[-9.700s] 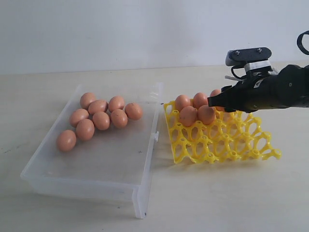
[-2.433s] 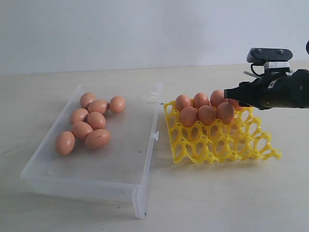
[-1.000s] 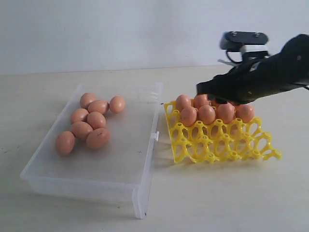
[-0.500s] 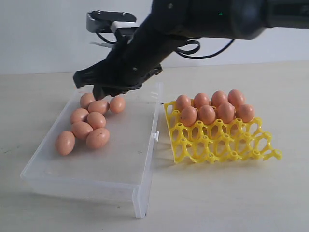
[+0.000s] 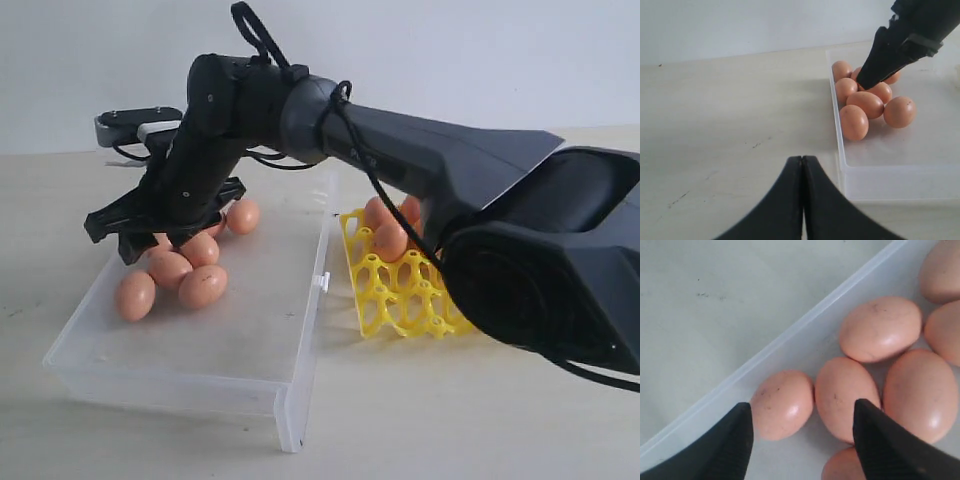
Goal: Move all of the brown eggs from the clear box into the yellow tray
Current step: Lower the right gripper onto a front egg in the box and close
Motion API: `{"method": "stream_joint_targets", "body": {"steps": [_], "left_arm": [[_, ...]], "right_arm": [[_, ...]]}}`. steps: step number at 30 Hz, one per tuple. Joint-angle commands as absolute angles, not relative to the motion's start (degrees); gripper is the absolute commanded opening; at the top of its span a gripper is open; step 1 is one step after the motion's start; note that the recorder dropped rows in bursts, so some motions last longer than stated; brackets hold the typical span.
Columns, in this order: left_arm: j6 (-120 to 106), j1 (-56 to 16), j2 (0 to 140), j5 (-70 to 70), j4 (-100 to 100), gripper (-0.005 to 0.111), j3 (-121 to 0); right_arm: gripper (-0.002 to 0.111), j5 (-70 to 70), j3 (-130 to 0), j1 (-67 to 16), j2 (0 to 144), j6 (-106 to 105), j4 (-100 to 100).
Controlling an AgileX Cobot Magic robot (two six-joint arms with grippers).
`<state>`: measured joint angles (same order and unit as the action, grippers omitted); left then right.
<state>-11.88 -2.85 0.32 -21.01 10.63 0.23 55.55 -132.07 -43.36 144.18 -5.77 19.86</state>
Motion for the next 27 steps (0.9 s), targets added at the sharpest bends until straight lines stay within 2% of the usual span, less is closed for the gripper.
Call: {"method": "stream_joint_targets", "body": {"steps": [1, 9, 27], "left_arm": [[-11.8, -2.8, 0.0, -20.5, 10.7, 0.000, 0.0], [-11.8, -2.8, 0.0, -20.5, 10.7, 0.000, 0.0], [-11.8, -2.8, 0.0, -20.5, 10.7, 0.000, 0.0]], "right_arm": [[0.058, 56.1, -135.5, -43.6, 146.5, -6.5, 18.5], [0.058, 50.5, -136.2, -44.0, 148.8, -6.0, 15.7], [0.055, 47.6, -136.3, -44.3, 153.9, -5.9, 16.4]]}}
